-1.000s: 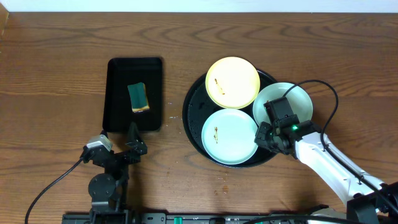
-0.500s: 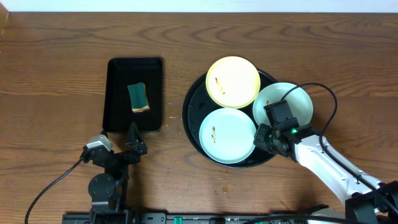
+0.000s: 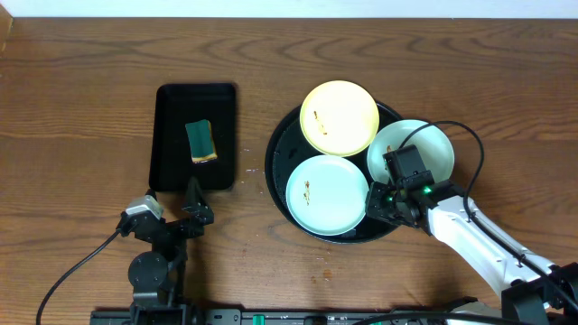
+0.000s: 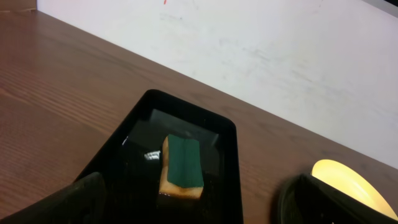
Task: Clean dirty plates on tray and stack at the side
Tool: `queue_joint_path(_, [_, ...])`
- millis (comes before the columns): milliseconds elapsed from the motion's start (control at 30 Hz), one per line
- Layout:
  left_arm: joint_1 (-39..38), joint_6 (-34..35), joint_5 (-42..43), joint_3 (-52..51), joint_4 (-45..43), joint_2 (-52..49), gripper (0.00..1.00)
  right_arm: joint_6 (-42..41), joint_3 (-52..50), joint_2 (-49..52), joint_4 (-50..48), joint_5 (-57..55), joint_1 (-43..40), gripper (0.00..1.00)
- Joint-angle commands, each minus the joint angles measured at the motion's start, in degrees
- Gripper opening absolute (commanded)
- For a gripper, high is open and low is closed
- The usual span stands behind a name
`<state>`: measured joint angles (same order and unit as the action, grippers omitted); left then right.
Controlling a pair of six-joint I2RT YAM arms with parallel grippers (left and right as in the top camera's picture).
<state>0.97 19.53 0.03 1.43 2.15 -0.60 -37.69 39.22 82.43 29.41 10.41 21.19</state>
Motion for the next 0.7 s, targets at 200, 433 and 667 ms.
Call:
queue_joint_path(200, [0.2,0.1,-0.7,-1.2,2.0,0.4,0.96,2.0,0.7,-0.5,-1.9,-0.7,-0.1,0.28])
queue_joint_path(433, [0.2,0.1,-0.7,-1.2,2.0,0.4,0.96,1.9,0.0,2.3,-5.8,-1.6,0.2,0.33])
queue_joint_path(667, [0.2,0.1,-0.7,-1.2,2.0,0.4,0.96,1.6,0.0,3.1,-6.1,-3.1,0.3,0.17])
